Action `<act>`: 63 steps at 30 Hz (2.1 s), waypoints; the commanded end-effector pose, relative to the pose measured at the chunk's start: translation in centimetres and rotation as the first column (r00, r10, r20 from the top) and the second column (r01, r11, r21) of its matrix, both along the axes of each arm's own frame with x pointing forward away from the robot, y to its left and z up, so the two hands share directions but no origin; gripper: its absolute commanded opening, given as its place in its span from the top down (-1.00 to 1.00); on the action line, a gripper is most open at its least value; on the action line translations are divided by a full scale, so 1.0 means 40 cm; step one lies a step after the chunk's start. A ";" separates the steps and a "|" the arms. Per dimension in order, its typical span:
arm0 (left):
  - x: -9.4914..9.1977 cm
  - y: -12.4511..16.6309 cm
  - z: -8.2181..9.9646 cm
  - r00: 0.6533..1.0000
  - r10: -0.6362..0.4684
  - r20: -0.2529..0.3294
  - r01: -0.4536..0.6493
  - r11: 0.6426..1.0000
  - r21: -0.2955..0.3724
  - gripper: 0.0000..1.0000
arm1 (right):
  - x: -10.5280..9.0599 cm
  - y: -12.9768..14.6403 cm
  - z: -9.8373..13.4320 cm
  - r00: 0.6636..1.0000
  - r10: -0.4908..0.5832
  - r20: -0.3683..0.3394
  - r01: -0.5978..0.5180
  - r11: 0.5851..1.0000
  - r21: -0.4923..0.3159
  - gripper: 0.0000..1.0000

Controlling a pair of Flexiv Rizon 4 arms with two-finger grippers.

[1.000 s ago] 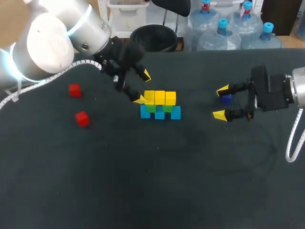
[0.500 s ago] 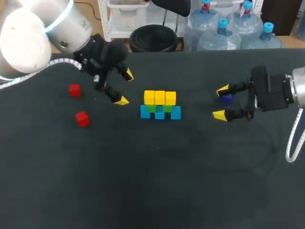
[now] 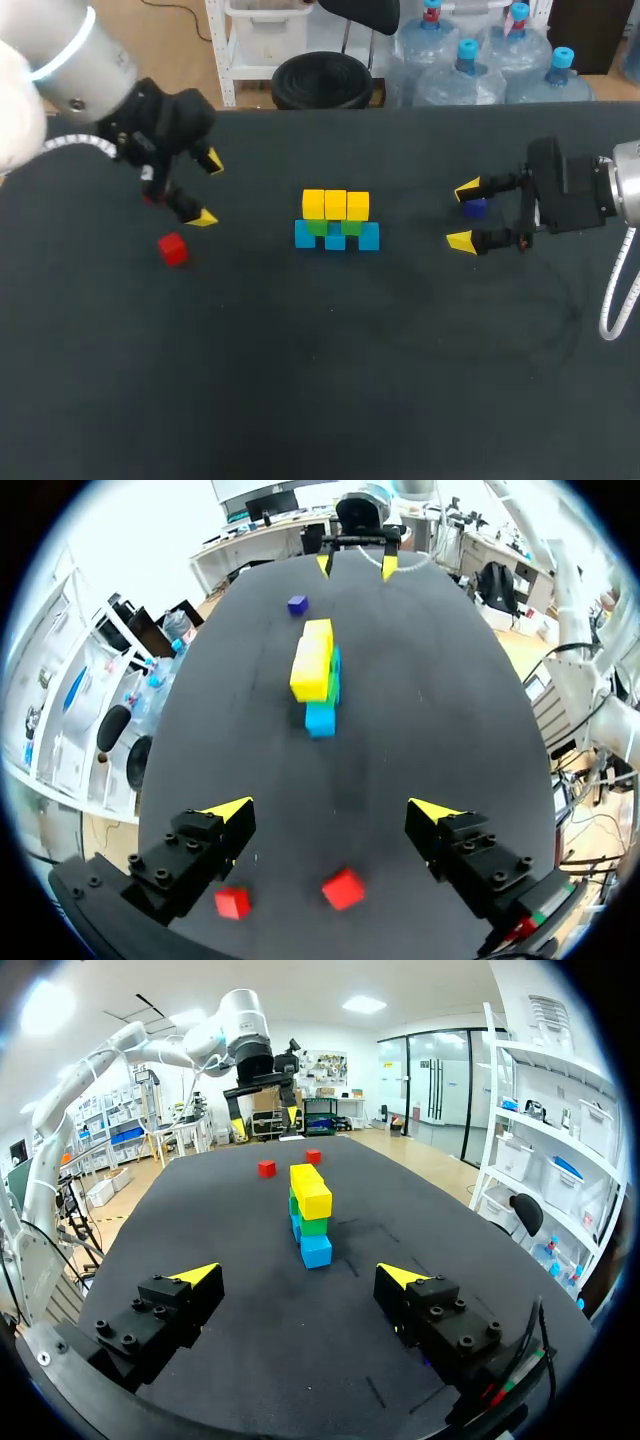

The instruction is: Place the blue cubes, place green cubes on the blue cubes, place the yellow cubes on the green cubes, then place the red cubes on the yellow cubes, and place purple cube on the red cubes.

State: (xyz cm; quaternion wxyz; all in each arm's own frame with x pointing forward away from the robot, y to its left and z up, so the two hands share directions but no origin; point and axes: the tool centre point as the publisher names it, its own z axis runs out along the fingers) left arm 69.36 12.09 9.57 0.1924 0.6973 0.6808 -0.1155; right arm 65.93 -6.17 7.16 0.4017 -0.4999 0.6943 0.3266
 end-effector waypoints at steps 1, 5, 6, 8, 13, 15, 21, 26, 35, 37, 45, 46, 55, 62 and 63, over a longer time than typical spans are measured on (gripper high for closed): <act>-0.005 0.060 0.009 1.000 0.014 0.006 -0.014 1.000 0.000 -1.00 | 0.001 0.001 -0.002 1.000 0.000 0.002 0.000 1.000 0.001 -1.00; 0.015 0.102 -0.003 1.000 0.022 0.006 -0.022 1.000 0.003 -1.00 | 0.001 0.001 -0.002 1.000 0.000 0.002 0.000 1.000 0.001 -1.00; 0.024 0.112 -0.009 1.000 0.028 -0.001 -0.028 1.000 0.006 -1.00 | 0.001 0.001 -0.002 1.000 0.000 0.002 0.000 1.000 0.001 -1.00; 0.041 0.130 -0.014 1.000 0.030 -0.001 -0.030 0.999 0.016 -1.00 | 0.001 0.001 -0.002 1.000 0.000 0.002 0.000 1.000 0.001 -1.00; 0.089 0.177 -0.023 0.999 0.038 0.012 -0.038 0.999 0.014 -1.00 | 0.001 0.001 -0.002 1.000 0.000 0.002 0.000 1.000 0.001 -1.00; 0.109 0.192 -0.028 0.999 0.044 0.013 -0.045 0.999 0.016 -1.00 | 0.001 0.001 -0.002 1.000 0.000 0.002 0.000 1.000 0.001 -1.00; 0.167 0.231 -0.048 0.998 0.056 0.018 -0.057 0.998 0.020 -1.00 | 0.001 0.001 -0.002 1.000 0.000 0.002 0.000 1.000 0.001 -1.00; 0.209 0.253 -0.077 0.998 0.059 0.015 -0.060 0.998 0.021 -1.00 | 0.001 0.001 -0.002 1.000 0.000 0.002 0.000 1.000 0.001 -1.00; 0.266 0.276 -0.116 0.995 0.095 0.008 -0.095 0.995 0.008 -1.00 | 0.001 0.001 -0.002 1.000 0.000 0.002 0.000 1.000 0.001 -1.00; 0.274 0.279 -0.124 0.994 0.106 0.010 -0.106 0.994 -0.002 -1.00 | 0.001 0.001 -0.002 1.000 0.000 0.002 0.000 1.000 0.001 -1.00; 0.285 0.285 -0.149 0.988 0.145 0.047 -0.144 0.989 -0.022 -1.00 | 0.001 0.001 -0.002 1.000 0.000 0.002 0.000 1.000 0.001 -1.00; 0.283 0.287 -0.153 0.988 0.148 0.048 -0.147 0.989 -0.026 -1.00 | 0.001 0.001 -0.002 1.000 0.000 0.002 0.000 1.000 0.001 -1.00; 0.271 0.296 -0.193 0.988 0.152 0.043 -0.150 0.988 -0.030 -1.00 | 0.001 0.001 -0.002 1.000 0.000 0.002 0.000 1.000 0.001 -1.00; 0.275 0.300 -0.214 0.988 0.146 0.043 -0.145 0.989 -0.037 -1.00 | 0.001 0.001 -0.002 1.000 0.000 0.002 0.000 1.000 0.001 -1.00; 0.277 0.301 -0.216 0.988 0.147 0.043 -0.145 0.989 -0.039 -1.00 | 0.001 0.001 -0.002 1.000 0.000 0.002 0.000 1.000 0.001 -1.00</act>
